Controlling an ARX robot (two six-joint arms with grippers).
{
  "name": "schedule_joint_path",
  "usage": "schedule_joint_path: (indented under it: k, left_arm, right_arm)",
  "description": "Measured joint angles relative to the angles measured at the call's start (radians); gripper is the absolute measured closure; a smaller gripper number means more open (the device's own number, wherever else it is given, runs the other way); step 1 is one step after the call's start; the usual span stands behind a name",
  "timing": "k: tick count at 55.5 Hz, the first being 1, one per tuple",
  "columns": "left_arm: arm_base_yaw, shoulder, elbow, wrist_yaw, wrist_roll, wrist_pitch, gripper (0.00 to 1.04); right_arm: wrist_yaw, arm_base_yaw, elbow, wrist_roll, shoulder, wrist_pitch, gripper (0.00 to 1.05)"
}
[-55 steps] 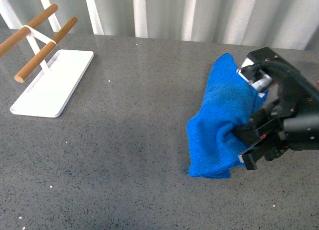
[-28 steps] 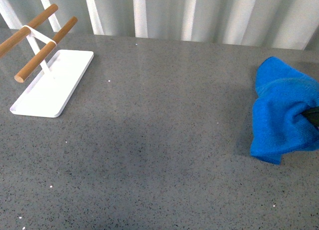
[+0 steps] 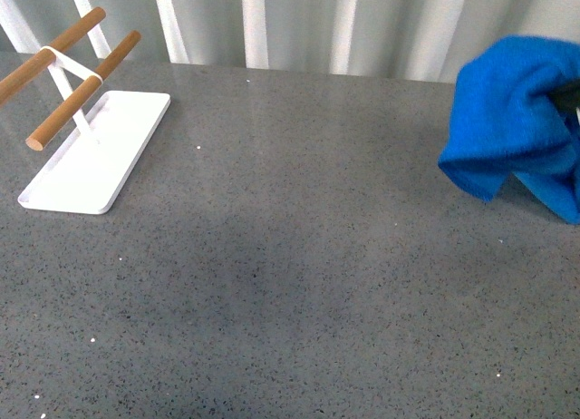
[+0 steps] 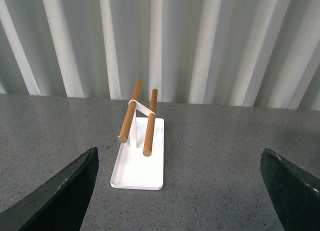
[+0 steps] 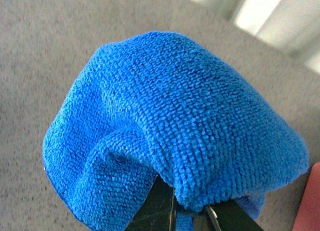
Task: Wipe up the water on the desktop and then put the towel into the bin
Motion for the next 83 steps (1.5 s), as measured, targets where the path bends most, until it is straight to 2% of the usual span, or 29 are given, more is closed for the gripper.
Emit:
schedule_joint_path:
  k: [9, 18, 28, 39, 48, 57, 68, 83]
  left_arm:
    - [0.000, 0.000, 0.000, 0.000, 0.000, 0.000, 0.07]
    - [0.000, 0.000, 0.000, 0.000, 0.000, 0.000, 0.07]
    - [0.000, 0.000, 0.000, 0.000, 0.000, 0.000, 0.07]
    - [0.000, 0.000, 0.000, 0.000, 0.000, 0.000, 0.07]
    - [0.000, 0.000, 0.000, 0.000, 0.000, 0.000, 0.07]
    - [0.000, 0.000, 0.000, 0.000, 0.000, 0.000, 0.07]
    - [0.000, 0.000, 0.000, 0.000, 0.000, 0.000, 0.07]
    - [0.000, 0.000, 0.000, 0.000, 0.000, 0.000, 0.07]
  right_arm:
    - [0.025, 0.011, 0.165, 0.035, -0.032, -0.076, 1.01]
    - [0.051, -0.047, 0.303, 0.047, -0.100, -0.129, 1.01]
    - [0.041, -0.174, 0.340, 0.069, -0.154, -0.160, 1.01]
    - [-0.040, -0.381, 0.332, 0.104, -0.188, -0.170, 1.01]
    - [-0.092, -0.517, 0.279, 0.120, -0.195, -0.149, 1.01]
    - [-0.111, -0.614, 0.221, 0.132, -0.174, -0.122, 1.01]
    - [-0.097, -0.662, 0.167, 0.136, -0.109, -0.076, 1.01]
    - [-0.043, -0.652, 0.173, 0.135, -0.009, -0.056, 1.01]
